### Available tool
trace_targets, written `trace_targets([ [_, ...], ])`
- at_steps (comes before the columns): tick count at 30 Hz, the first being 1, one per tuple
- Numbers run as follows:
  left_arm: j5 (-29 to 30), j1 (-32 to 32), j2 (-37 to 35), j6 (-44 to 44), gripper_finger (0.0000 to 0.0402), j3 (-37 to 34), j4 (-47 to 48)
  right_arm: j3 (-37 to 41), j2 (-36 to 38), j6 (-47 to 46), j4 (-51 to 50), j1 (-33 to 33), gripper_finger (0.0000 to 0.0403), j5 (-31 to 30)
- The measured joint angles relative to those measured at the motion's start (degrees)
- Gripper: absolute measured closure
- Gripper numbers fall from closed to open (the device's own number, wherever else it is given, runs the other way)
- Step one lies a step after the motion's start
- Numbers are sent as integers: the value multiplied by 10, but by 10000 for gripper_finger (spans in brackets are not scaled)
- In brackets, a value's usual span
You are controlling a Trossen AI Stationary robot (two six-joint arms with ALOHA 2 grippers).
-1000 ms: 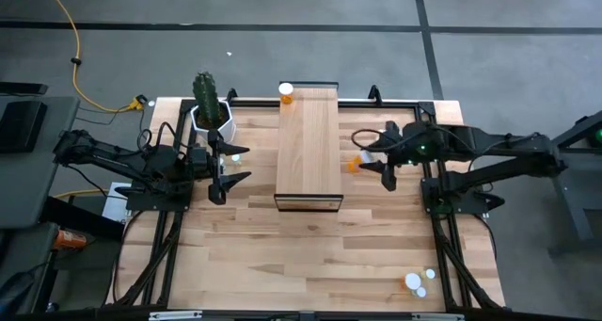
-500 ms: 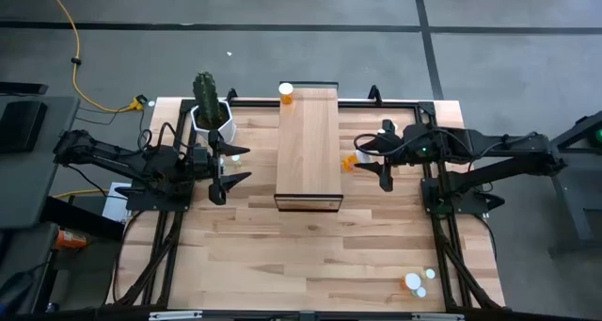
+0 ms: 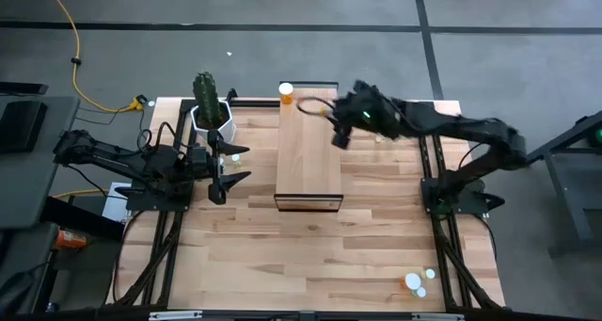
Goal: Pick and place medicine bottles onto shelf by color
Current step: Put the top orange pill bottle on the shelf aligned with the other orange pill bottle
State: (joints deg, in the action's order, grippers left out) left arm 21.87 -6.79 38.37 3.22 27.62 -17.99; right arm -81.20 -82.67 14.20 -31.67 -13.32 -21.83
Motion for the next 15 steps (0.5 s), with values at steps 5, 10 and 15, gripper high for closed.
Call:
trace_targets([
  [5,0,0,0,0,108,0,1,-105,-109,15,-42,-60,208,52],
  [10,0,0,0,0,108,0,1,-193,-202,28,-71,-99,208,86],
  [15,0,0,0,0,108,0,2,-270,-280,26,-99,-122,208,86],
])
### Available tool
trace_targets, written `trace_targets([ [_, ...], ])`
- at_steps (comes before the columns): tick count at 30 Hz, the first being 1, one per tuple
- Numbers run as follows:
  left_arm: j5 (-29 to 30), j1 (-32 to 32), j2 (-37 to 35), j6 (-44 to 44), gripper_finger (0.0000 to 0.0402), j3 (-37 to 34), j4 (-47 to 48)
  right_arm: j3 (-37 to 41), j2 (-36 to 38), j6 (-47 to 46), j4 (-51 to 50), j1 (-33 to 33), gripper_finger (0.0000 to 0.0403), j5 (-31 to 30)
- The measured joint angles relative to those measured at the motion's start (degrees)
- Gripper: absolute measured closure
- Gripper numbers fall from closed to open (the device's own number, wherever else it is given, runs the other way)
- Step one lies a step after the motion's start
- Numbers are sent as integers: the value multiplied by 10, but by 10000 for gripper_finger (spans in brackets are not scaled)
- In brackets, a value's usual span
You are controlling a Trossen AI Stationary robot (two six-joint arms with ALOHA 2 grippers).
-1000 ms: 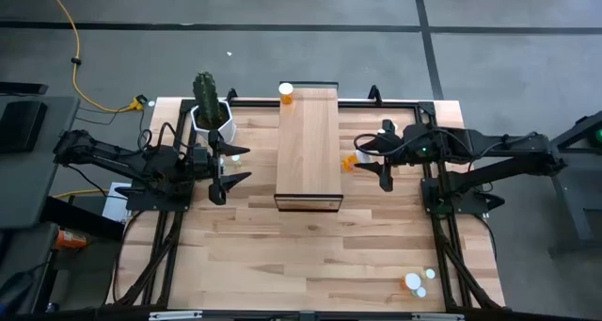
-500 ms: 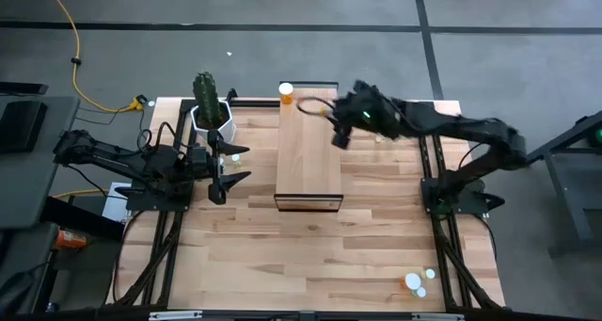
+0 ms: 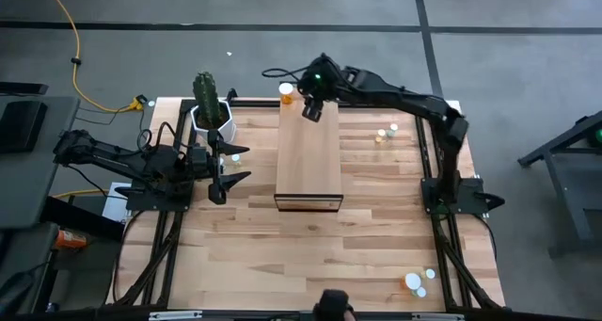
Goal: Pick and place medicine bottles onto shelf by color
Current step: Put the top orange pill bottle on the shelf aligned with the other orange pill bottle
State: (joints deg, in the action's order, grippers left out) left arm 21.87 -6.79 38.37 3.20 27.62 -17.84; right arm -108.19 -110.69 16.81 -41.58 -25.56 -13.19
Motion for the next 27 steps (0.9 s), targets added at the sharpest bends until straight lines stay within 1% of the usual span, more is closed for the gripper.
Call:
trace_targets([
  [4,0,0,0,0,108,0,0,-49,-46,-3,-46,-9,208,0],
  [9,0,0,0,0,108,0,0,-74,-74,-2,-61,-11,208,0],
  [27,0,0,0,0,108,0,0,-74,-75,-2,-57,-11,207,-1],
])
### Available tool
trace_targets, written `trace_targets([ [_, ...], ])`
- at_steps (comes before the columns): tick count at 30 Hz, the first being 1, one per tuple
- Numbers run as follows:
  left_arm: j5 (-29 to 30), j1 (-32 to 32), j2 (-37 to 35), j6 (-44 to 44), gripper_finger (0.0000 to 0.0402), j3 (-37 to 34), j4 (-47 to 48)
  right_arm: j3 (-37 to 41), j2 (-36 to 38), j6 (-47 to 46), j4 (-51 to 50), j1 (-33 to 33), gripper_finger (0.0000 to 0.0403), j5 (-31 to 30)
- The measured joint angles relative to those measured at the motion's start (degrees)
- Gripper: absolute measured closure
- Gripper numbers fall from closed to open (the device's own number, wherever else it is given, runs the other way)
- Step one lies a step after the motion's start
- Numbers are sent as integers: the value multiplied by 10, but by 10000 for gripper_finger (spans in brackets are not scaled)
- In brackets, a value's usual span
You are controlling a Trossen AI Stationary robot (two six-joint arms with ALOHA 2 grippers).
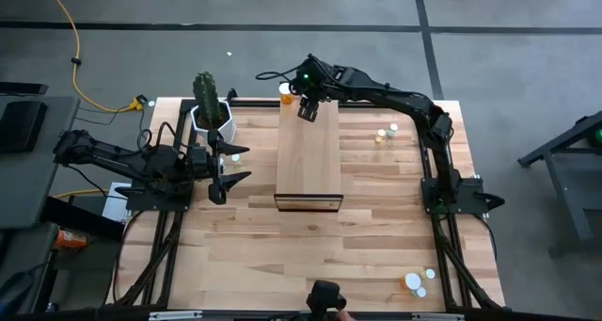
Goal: Pick and place medicine bottles onto shelf by color
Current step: Put the top orange pill bottle on the shelf aligned with the other orange pill bottle
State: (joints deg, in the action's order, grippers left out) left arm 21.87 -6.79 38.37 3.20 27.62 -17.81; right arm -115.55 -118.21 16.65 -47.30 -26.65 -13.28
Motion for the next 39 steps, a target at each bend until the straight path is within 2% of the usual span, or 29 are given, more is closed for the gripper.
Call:
trace_targets([
  [15,0,0,0,0,108,0,0,0,0,2,8,0,206,0],
  [26,0,0,0,0,108,0,0,0,0,2,13,0,142,0],
  [39,0,0,0,0,108,0,0,0,15,27,54,-1,135,-28],
])
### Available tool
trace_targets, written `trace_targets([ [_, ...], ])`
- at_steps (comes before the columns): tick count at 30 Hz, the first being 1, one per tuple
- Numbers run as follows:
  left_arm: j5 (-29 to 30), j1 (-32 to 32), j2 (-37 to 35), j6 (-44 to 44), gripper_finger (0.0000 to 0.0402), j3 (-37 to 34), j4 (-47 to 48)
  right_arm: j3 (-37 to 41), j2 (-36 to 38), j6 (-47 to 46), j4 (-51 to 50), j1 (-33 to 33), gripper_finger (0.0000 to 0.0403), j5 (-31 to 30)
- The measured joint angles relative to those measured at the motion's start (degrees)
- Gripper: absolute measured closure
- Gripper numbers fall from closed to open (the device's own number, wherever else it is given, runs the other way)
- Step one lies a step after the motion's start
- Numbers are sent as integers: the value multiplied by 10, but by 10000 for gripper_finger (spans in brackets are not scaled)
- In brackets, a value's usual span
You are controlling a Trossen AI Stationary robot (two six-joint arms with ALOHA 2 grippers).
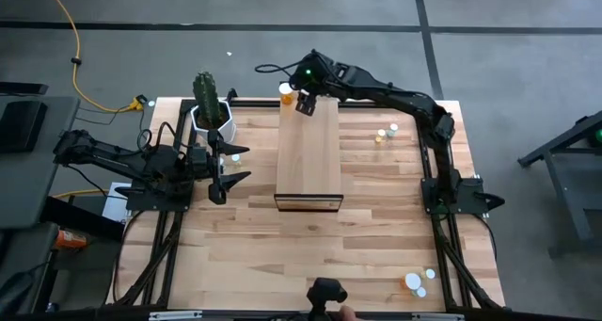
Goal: Pick and place medicine bottles onto shelf by color
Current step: Put the top orange pill bottle on the shelf aligned with the other orange pill bottle
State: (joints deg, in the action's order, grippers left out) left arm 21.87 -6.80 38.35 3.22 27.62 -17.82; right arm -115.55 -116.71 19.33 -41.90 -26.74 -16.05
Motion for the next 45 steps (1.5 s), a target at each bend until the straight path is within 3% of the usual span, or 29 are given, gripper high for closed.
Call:
trace_targets([
  [8,0,0,0,0,108,0,0,0,25,-2,-12,2,135,7],
  [15,0,0,1,0,108,0,4,1,41,-21,-148,5,135,99],
  [20,0,0,1,0,108,0,5,45,47,-38,-185,-6,135,101],
  [26,0,0,2,0,108,0,9,194,122,-35,-55,-23,135,95],
  [34,25,0,2,7,108,0,9,427,269,-57,252,-37,135,101],
  [40,30,0,2,10,108,0,9,466,262,-133,387,-36,135,49],
  [45,30,0,2,10,108,0,9,467,230,-151,400,-32,135,-39],
])
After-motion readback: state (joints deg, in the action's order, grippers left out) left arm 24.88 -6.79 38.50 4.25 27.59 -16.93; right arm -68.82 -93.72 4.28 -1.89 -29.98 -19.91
